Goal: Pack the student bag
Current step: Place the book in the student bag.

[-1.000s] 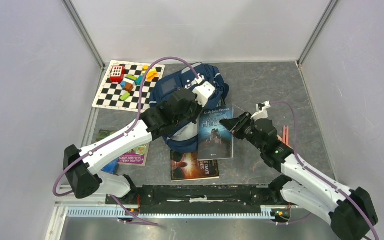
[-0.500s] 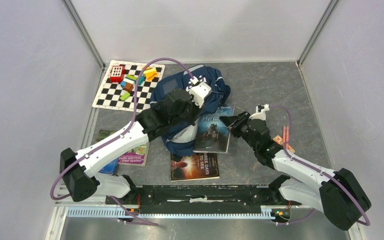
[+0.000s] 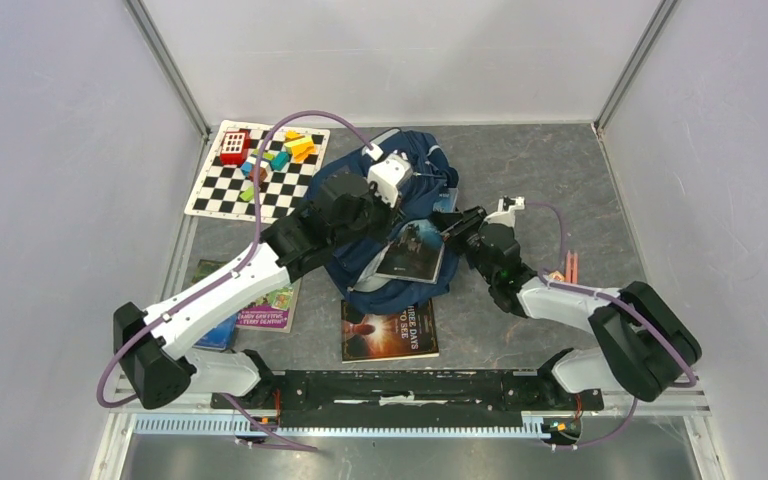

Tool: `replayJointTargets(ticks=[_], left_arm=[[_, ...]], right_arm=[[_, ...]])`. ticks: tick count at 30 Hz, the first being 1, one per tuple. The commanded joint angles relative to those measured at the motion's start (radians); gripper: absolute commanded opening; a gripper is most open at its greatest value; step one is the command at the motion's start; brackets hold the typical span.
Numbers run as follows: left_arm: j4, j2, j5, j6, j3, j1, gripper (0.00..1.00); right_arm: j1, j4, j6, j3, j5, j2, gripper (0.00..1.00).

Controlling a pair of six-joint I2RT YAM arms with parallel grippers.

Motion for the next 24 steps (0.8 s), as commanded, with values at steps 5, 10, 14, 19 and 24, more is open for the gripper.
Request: replayJointTargets(ticks=[5, 10, 14, 19, 24], left_arm=[[0.141, -0.079, 0.051, -0.064, 0.004, 0.061, 0.02], [0.166, -0.090, 0.129, -0.091, -0.001, 0.073, 0.02], [0.177, -0.085, 0.167, -0.114, 0.001, 0.086, 0.02], [0.195, -0.077, 0.216, -0.143, -0.003, 0.111, 0.02], [0.210, -0.053, 0.261, -0.168, -0.006, 0.130, 0.02]], right_arm=[[-0.038, 0.263, 0.055, 0.134, -0.001, 0.053, 0.00], [-0.060, 0.222, 0.003, 0.217, -0.015, 0.132, 0.00], [-0.061, 0.207, -0.023, 0.302, -0.026, 0.214, 0.00], [-0.049, 0.212, -0.055, 0.397, -0.028, 0.330, 0.00], [-0.017, 0.241, -0.089, 0.475, -0.009, 0.439, 0.00]])
